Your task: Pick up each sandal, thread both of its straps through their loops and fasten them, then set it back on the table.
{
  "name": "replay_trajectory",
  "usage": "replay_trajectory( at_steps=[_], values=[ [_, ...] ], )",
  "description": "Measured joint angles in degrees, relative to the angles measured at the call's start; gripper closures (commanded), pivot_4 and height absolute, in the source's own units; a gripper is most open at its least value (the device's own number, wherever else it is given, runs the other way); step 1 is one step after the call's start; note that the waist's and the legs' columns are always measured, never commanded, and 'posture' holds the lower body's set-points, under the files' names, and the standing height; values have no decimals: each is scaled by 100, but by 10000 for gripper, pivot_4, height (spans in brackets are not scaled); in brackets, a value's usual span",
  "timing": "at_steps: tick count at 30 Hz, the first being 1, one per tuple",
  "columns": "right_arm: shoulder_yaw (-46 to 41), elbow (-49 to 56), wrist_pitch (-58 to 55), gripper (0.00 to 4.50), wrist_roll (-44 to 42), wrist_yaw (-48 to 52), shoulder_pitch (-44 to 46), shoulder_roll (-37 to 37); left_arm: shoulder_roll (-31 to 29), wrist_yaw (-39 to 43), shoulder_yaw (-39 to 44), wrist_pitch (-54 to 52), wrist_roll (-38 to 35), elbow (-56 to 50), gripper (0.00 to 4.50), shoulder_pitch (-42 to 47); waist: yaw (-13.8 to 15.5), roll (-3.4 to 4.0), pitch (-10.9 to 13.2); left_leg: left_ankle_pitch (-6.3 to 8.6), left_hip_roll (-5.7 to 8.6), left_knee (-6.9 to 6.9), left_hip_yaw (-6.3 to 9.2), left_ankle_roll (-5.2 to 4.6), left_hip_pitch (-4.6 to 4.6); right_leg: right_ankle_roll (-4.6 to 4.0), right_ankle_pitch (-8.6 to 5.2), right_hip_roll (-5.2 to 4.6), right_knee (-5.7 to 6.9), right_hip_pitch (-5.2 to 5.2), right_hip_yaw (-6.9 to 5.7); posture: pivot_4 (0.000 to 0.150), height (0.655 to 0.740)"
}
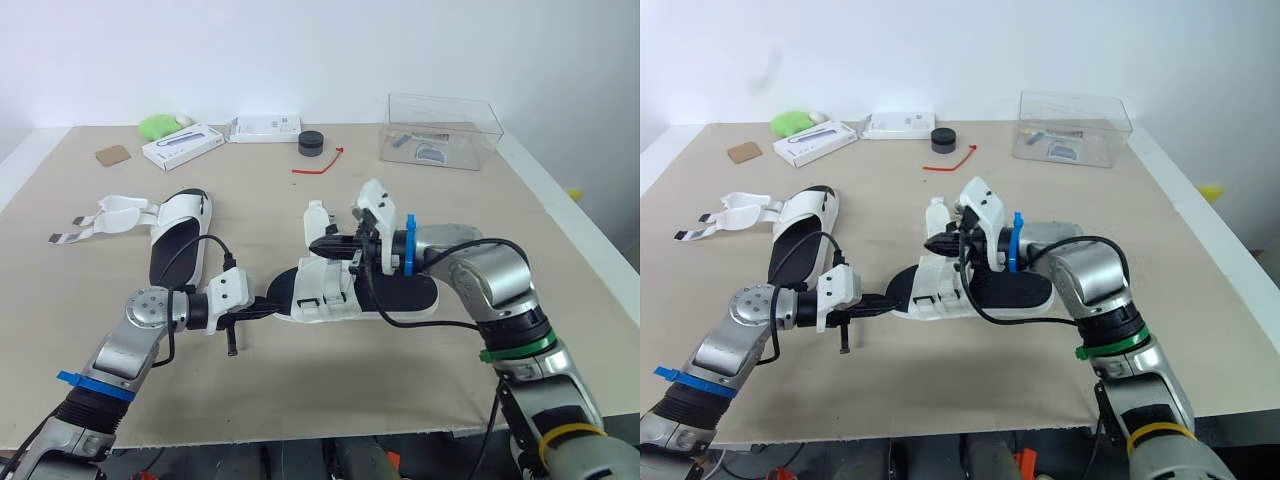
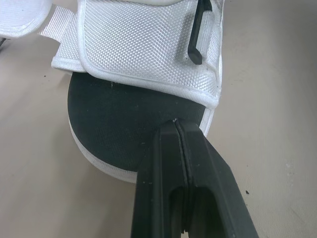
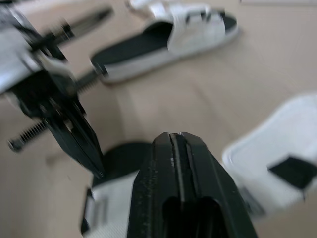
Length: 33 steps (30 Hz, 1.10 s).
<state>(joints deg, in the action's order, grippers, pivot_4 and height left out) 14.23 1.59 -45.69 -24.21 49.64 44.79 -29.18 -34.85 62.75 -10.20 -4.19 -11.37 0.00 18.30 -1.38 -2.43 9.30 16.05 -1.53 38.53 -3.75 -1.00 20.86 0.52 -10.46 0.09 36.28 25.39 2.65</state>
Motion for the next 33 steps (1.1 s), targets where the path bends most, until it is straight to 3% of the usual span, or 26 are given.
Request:
replay_trajectory(
  at_steps=[21,25,26,30,31,33],
  values=[
    [86,-355,-938,44839,432,-166,320,-25,18,-34,-16,13,0,4,45000,7,0,1,-3,0,2,1,6,0,5,2,1,-2,-3,0,-3,1500,7400],
    [-191,-769,-1038,32994,345,-268,535,168,16,-32,-8,13,1,27,45000,14,0,1,-3,-1,1,1,4,0,6,5,5,-1,-3,2,-2,1500,7400],
    [-308,-900,-1071,26931,304,-275,634,197,16,-26,-8,17,0,31,45000,16,-1,2,-3,-1,1,2,4,0,7,5,6,-1,-3,3,-3,1500,7400],
    [-781,-1412,-1171,10952,137,-370,1094,378,14,20,-8,43,0,51,45000,33,-1,3,-2,-1,1,0,5,0,11,-3,9,-1,-5,5,-3,1500,7400],
    [-912,-1615,-1170,4097,91,-404,1242,443,14,22,-11,50,0,54,45000,34,-1,3,-2,-1,1,0,8,0,14,-11,13,-1,-8,6,-4,1500,7400],
    [-1148,-2105,-1146,417,45,-482,1400,586,15,29,-19,54,0,58,45000,48,-2,3,-2,-1,1,0,7,0,16,-25,22,-2,-11,6,-5,1500,7400]
  ],
)
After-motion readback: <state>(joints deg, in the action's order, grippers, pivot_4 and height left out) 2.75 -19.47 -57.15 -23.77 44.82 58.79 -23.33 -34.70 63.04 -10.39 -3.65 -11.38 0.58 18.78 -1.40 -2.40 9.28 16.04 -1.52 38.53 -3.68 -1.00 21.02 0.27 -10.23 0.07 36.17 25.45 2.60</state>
